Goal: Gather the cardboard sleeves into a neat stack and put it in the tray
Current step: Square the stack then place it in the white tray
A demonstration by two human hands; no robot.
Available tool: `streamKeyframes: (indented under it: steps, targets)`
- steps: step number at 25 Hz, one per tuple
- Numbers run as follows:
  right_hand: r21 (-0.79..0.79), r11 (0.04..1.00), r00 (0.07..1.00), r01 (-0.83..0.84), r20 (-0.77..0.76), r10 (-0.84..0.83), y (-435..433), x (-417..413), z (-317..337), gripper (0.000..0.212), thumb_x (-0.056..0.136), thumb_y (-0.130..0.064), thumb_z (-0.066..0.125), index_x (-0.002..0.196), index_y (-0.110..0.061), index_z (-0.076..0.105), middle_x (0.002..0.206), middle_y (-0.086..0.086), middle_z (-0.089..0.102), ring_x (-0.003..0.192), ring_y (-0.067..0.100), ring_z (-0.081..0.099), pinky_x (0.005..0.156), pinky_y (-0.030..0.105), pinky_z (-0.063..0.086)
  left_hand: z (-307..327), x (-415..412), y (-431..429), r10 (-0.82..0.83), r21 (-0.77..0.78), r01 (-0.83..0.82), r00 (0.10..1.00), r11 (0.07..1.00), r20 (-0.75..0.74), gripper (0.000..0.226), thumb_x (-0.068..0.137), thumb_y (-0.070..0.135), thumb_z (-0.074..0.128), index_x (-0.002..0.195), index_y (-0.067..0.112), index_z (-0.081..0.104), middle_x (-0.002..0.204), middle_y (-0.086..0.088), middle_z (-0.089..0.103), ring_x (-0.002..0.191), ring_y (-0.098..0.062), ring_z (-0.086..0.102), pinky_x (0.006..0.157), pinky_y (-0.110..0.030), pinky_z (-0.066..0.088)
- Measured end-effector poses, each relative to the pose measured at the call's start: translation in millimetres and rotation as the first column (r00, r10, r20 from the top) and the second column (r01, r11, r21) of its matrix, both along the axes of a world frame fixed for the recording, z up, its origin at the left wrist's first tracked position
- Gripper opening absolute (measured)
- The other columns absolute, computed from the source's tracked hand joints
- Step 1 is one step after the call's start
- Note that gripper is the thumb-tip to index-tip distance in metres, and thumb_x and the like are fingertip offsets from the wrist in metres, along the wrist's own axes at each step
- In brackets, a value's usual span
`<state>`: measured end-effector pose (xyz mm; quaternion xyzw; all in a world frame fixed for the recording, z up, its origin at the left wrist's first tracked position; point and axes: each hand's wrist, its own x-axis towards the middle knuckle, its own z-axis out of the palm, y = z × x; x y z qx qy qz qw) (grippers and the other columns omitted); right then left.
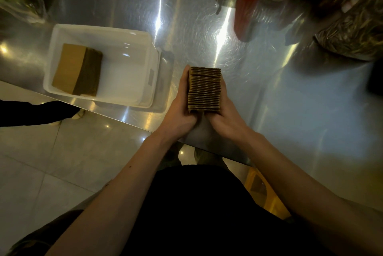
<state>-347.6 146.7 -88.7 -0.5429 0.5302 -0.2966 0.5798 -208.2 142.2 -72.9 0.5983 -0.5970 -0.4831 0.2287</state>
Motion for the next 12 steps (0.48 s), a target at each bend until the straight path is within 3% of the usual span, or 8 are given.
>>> streamKeyframes:
  steps: [2, 5, 8, 12]
  targets:
    - [0.003, 1.000, 1.000, 0.000, -0.004, 0.000, -2.1, 0.0, -0.4, 0.083, 0.086, -0.021, 0.054, 0.152, -0.015, 0.005, 0.154, 0.009, 0.030, 0.138, 0.015, 0.035, 0.114, 0.025, 0.029, -1.2, 0.3, -2.5, -0.012, 0.004, 0.012, 1.000, 1.000, -0.007, 0.089, 0.088, -0.005, 0.060, 0.155, 0.009, 0.003, 0.147, 0.006, 0.035, 0.118, 0.025, 0.038, 0.108, -0.014, 0.030]
    - [-0.014, 1.000, 1.000, -0.007, -0.026, 0.007, 0.4, -0.4, -1.3, 0.082, 0.088, -0.021, 0.055, 0.152, -0.017, 0.006, 0.154, 0.008, 0.030, 0.138, 0.016, 0.035, 0.114, 0.026, 0.028, -0.2, 0.5, -3.5, -0.030, 0.007, 0.030, 1.000, 1.000, -0.008, 0.091, 0.088, -0.003, 0.061, 0.155, 0.012, 0.002, 0.146, 0.003, 0.037, 0.114, 0.026, 0.041, 0.111, -0.023, 0.034]
    - [-0.008, 1.000, 0.999, 0.002, -0.036, -0.002, -0.7, -3.1, -6.8, 0.080, 0.092, -0.021, 0.057, 0.152, -0.018, 0.006, 0.154, 0.008, 0.029, 0.138, 0.015, 0.036, 0.114, 0.028, 0.029, -2.7, -1.0, -2.7, -0.057, 0.025, 0.057, 0.998, 0.998, -0.011, 0.092, 0.089, 0.001, 0.062, 0.155, 0.014, -0.001, 0.144, 0.006, 0.038, 0.113, 0.026, 0.042, 0.108, -0.015, 0.034]
    - [-0.018, 0.997, 0.993, -0.079, -0.087, 0.077, -1.5, -9.9, -13.0, 0.078, 0.091, -0.019, 0.058, 0.152, -0.014, 0.008, 0.152, 0.010, 0.032, 0.138, 0.017, 0.037, 0.115, 0.035, 0.031, -5.8, 7.0, -4.9, -0.193, 0.060, 0.191, 0.980, 0.980, 0.041, 0.099, 0.089, 0.001, 0.063, 0.154, 0.012, -0.010, 0.150, -0.010, 0.040, 0.111, 0.011, 0.050, 0.099, -0.004, 0.034]
